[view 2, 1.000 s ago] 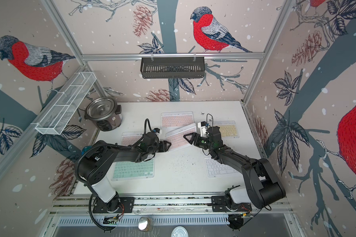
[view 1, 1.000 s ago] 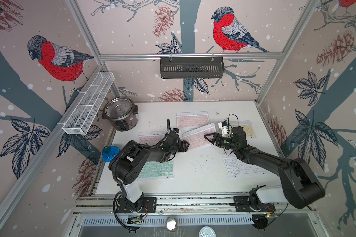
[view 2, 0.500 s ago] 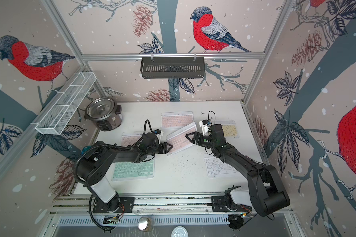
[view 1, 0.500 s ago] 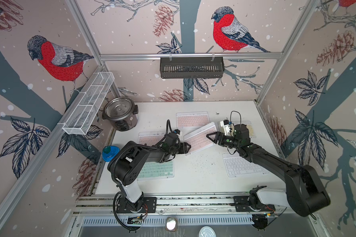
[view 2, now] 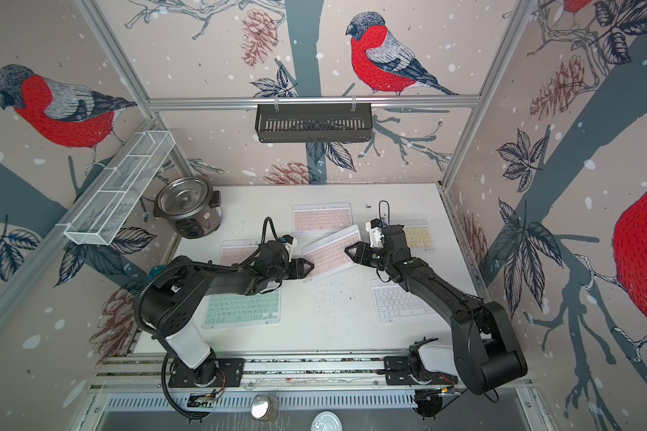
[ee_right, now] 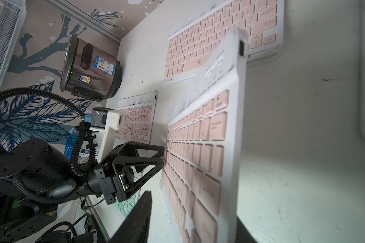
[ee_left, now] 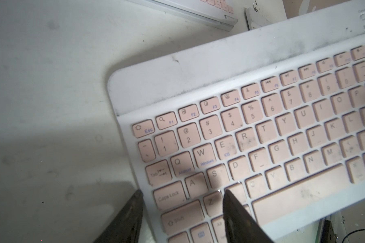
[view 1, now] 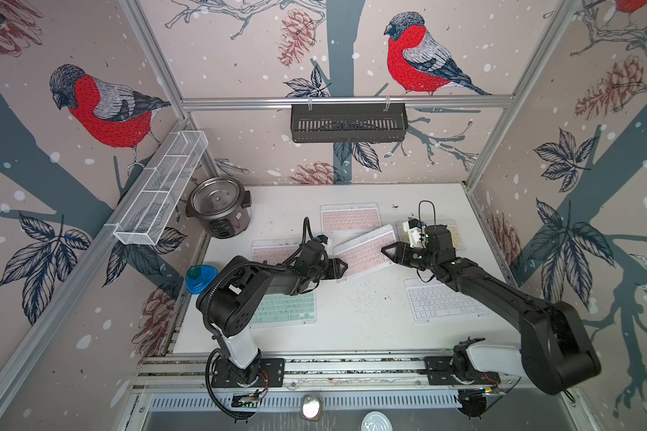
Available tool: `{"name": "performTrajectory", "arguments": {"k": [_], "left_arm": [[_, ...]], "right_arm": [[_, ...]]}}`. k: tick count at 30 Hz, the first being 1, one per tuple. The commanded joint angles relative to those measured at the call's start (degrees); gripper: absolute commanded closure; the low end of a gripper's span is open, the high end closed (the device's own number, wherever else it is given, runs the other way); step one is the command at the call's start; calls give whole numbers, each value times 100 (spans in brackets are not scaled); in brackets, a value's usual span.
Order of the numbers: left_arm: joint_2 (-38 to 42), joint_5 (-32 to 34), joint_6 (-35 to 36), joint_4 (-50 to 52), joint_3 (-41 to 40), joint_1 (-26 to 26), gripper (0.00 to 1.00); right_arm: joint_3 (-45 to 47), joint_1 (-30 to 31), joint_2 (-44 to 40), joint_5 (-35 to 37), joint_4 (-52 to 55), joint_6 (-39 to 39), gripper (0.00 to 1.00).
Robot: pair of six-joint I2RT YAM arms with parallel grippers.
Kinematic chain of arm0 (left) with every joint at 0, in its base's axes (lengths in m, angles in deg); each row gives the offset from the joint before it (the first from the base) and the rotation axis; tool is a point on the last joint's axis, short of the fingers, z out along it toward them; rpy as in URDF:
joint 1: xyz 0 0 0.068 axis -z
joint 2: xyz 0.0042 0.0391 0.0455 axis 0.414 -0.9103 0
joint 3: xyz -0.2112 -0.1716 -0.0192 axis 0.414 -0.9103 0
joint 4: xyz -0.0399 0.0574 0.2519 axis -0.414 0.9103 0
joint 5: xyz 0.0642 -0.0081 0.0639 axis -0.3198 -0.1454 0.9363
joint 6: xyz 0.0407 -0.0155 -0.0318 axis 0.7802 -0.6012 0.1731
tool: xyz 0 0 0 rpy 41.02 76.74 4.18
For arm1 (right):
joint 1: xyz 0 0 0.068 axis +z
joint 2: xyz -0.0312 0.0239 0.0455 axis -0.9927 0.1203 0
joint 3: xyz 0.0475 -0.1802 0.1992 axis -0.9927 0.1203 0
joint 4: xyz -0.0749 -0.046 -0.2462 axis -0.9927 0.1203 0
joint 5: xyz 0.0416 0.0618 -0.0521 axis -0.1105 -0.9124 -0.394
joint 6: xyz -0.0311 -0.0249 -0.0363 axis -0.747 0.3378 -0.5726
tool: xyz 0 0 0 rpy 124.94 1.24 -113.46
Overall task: Stack the numeric keypads
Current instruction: Pick up the numeric keypad from the center of the board.
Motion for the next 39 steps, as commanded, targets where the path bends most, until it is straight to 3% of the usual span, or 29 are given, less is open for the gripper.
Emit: {"name": "performTrajectory", "arguments": {"k": [1, 27, 32, 35, 39], "left_arm": [[-64, 135, -134, 1192, -62, 12, 39], [-29, 239, -160, 1227, -45, 12, 39], [-38, 246, -171, 1201, -36, 12, 39], [-45, 238, -180, 1167, -44, 12, 39], [-10, 244, -187, 1125, -44, 13, 39]], "right_arm": [[-74, -15, -75, 106, 83, -225, 54], [-39, -79, -222, -39, 428, -308, 72], [9, -92, -236, -127, 455, -273, 80], [71, -99, -238, -185, 423, -205, 91], [160, -123, -402, -232, 374, -125, 93]]}}
